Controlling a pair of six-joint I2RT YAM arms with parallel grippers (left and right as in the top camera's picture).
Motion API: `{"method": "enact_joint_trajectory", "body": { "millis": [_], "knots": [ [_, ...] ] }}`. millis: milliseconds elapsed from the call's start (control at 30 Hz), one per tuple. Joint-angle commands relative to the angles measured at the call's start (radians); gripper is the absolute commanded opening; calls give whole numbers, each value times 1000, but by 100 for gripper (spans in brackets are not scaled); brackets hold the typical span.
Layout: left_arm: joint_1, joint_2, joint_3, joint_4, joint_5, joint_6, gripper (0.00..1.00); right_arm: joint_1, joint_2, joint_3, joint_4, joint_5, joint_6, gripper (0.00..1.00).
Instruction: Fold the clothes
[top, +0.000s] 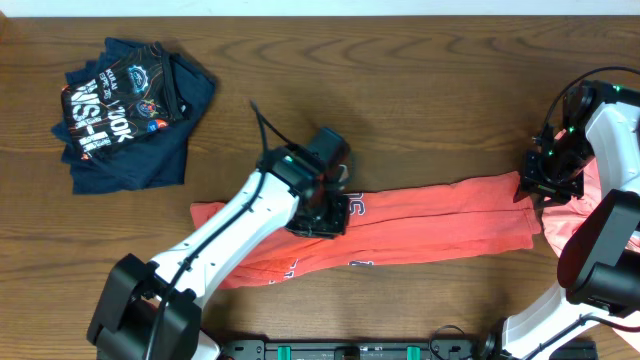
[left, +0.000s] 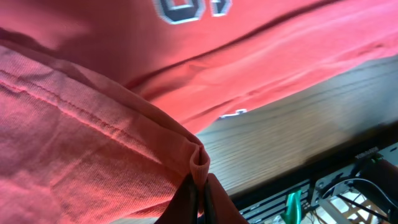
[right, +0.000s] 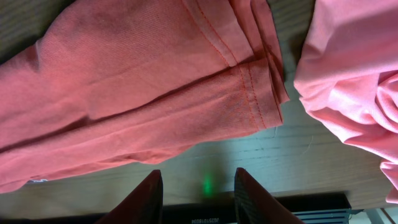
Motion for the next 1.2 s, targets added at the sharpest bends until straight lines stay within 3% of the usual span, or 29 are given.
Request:
{"method": "enact_joint_trajectory", "body": {
  "millis": [0, 167, 300, 367, 500, 600, 733, 967, 1167],
  "knots": [
    [-26, 13, -6, 22, 5, -31, 8, -5, -7, -5, -4, 6, 11, 36],
    [-27, 17, -6, 43, -4, -72, 7, -5, -7, -5, -4, 6, 11, 36],
    [-27, 17, -6, 48, -14, -72, 23, -5, -7, -5, -4, 6, 10, 36],
    [-26, 17, -6, 52, -26, -72, 24, -5, -7, -5, -4, 7, 10, 36],
    [-13, 17, -6, 51, -163, -62, 25, -5, -7, -5, -4, 7, 10, 37],
    [22, 17, -6, 66, -291, -48, 36, -5, -7, -5, -4, 7, 10, 37],
    [97, 17, -6, 102, -426, -23, 43, -5, -7, -5, -4, 6, 10, 36],
    [227, 34, -6, 143, -477, -22, 43, -5, -7, -5, -5, 6, 10, 36],
    [233, 125, -6, 110, -474, -18, 43, -5, -7, -5, -6, 6, 10, 37]
  ]
}}
